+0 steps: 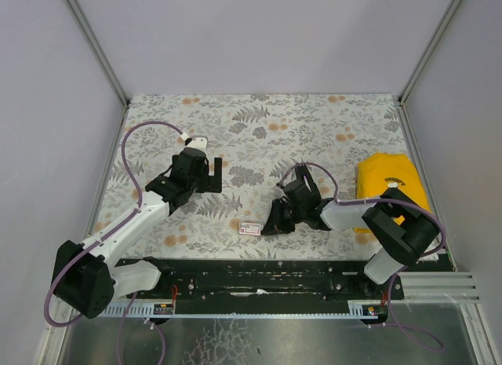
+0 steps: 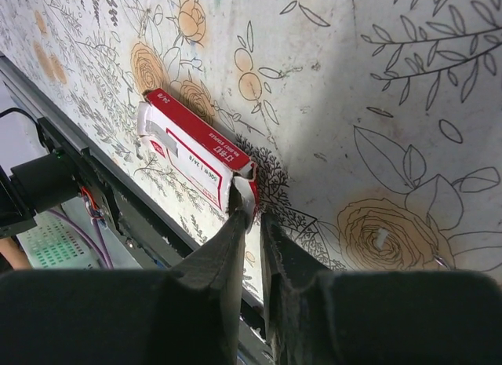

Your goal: Load the staples into the stapler

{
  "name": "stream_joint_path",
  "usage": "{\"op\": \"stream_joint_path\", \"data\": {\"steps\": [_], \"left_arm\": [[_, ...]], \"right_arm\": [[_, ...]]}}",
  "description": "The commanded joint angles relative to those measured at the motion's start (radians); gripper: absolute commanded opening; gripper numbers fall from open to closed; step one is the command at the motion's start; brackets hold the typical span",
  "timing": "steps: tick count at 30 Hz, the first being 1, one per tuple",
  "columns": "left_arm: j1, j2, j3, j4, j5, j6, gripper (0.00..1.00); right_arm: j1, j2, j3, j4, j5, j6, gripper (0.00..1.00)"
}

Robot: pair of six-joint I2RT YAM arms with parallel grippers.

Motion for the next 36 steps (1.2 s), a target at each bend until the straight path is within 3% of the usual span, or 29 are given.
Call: {"op": "stream_joint_path", "data": {"steps": [1, 6, 13, 20, 29, 36], "left_arm": [[0.003, 0.009, -0.005, 0.034, 0.036, 0.0, 0.97], [0.0, 0.018, -0.018, 0.061, 0.163, -0.039, 0.95], [-0.108, 0.054, -0.065, 0.158, 0.316, -0.146, 0.91], [-0.286, 0.059, -0.24, 0.436, 0.357, -0.252, 0.9], [-0.429, 0.139, -0.388, 0.83, 0.395, -0.114, 0.89], [-0.492, 0.235, -0.376, 0.897, 0.371, -0.011, 0.88]], "right_arm": [[0.012, 0.01, 0.033, 0.047, -0.035, 0.0, 0.18], [0.012, -0.033, 0.039, -0.037, -0.016, -0.058, 0.01], [-0.011, -0.09, 0.089, -0.255, 0.009, -0.223, 0.0], [-0.121, -0.14, 0.079, -0.41, -0.094, -0.384, 0.0], [-0.217, -0.117, 0.077, -0.509, -0.203, -0.527, 0.0], [-0.231, -0.115, 0.073, -0.505, -0.256, -0.54, 0.0]]}}
